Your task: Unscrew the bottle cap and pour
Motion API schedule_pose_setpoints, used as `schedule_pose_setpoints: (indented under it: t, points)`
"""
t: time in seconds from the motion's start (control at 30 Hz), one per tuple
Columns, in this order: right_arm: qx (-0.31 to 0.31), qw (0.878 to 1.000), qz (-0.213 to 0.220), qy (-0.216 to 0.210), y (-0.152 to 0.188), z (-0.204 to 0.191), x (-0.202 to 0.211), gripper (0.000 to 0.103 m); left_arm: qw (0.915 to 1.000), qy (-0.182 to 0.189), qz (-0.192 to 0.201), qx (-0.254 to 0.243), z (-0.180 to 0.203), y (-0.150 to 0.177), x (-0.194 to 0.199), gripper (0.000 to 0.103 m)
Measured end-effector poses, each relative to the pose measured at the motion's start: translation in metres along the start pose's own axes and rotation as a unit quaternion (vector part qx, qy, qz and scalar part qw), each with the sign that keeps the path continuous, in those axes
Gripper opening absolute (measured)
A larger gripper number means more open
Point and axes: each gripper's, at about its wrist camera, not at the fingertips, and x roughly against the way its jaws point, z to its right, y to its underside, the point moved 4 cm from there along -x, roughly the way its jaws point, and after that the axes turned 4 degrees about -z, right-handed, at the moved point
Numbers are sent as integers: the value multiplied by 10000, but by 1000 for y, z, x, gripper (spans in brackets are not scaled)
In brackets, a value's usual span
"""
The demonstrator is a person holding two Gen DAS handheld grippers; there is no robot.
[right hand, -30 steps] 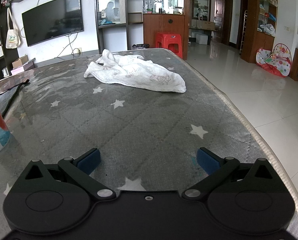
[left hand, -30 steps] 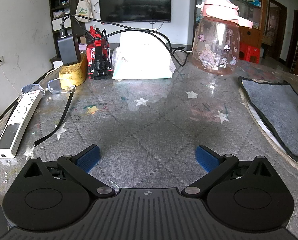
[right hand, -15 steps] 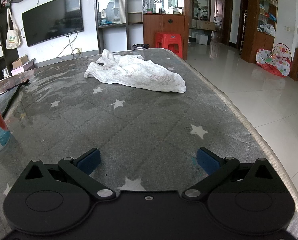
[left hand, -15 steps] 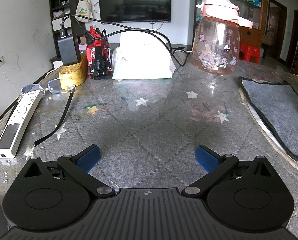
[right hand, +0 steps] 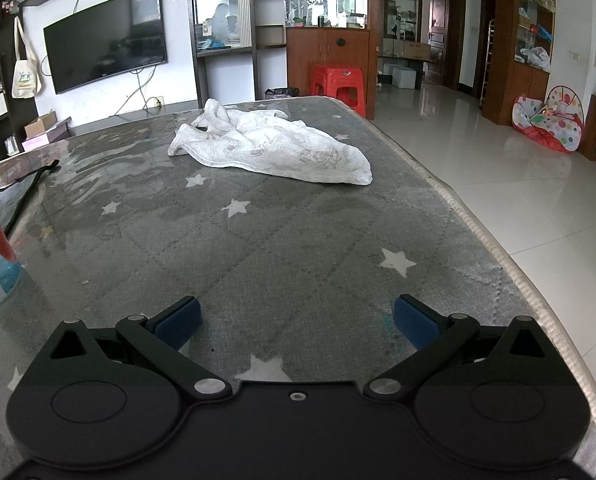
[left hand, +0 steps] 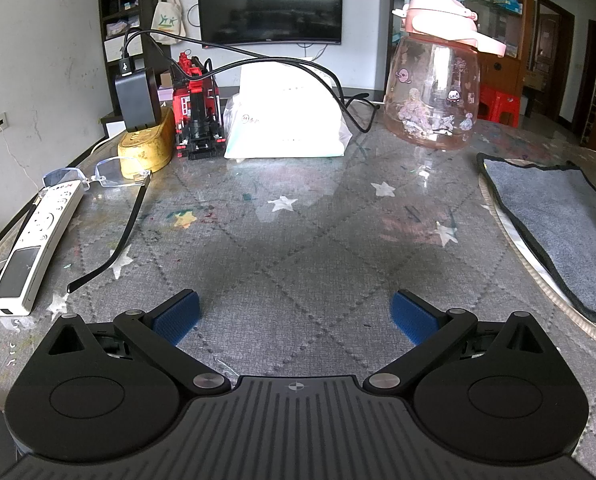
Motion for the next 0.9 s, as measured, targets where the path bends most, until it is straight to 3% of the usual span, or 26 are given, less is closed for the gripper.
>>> schedule_pose_setpoints:
  t: [0.9]
  points:
    - [1, 10000, 2, 0, 2, 2, 0, 103, 10000, 0, 0, 0, 0, 0, 0, 103]
